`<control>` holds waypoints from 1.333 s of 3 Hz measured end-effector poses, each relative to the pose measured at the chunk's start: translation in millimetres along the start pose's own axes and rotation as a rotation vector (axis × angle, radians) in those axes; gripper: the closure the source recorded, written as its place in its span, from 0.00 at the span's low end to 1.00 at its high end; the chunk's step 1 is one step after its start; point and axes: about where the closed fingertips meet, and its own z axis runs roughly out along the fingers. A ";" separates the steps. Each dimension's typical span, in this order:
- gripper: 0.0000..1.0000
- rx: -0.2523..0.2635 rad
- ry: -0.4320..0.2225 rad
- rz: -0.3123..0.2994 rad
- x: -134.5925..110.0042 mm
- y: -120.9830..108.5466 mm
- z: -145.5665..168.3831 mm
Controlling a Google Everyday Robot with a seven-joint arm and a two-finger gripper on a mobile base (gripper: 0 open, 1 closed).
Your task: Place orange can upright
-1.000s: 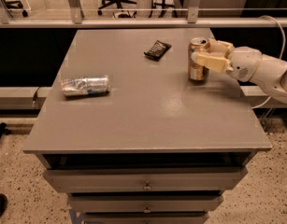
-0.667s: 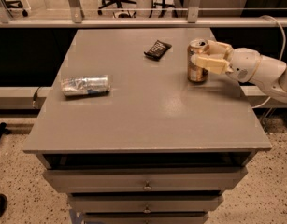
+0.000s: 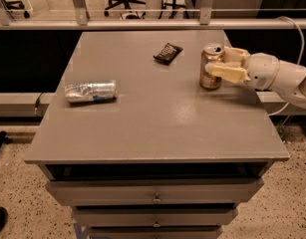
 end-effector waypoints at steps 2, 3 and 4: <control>0.00 -0.023 0.138 -0.080 -17.7 1.2 -37.9; 0.00 -0.022 0.207 -0.147 -36.7 -9.6 -60.8; 0.00 -0.032 0.271 -0.239 -59.6 -25.0 -72.9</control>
Offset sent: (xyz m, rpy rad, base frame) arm -0.0319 -0.0704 0.0239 -0.2707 -0.0186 -0.0229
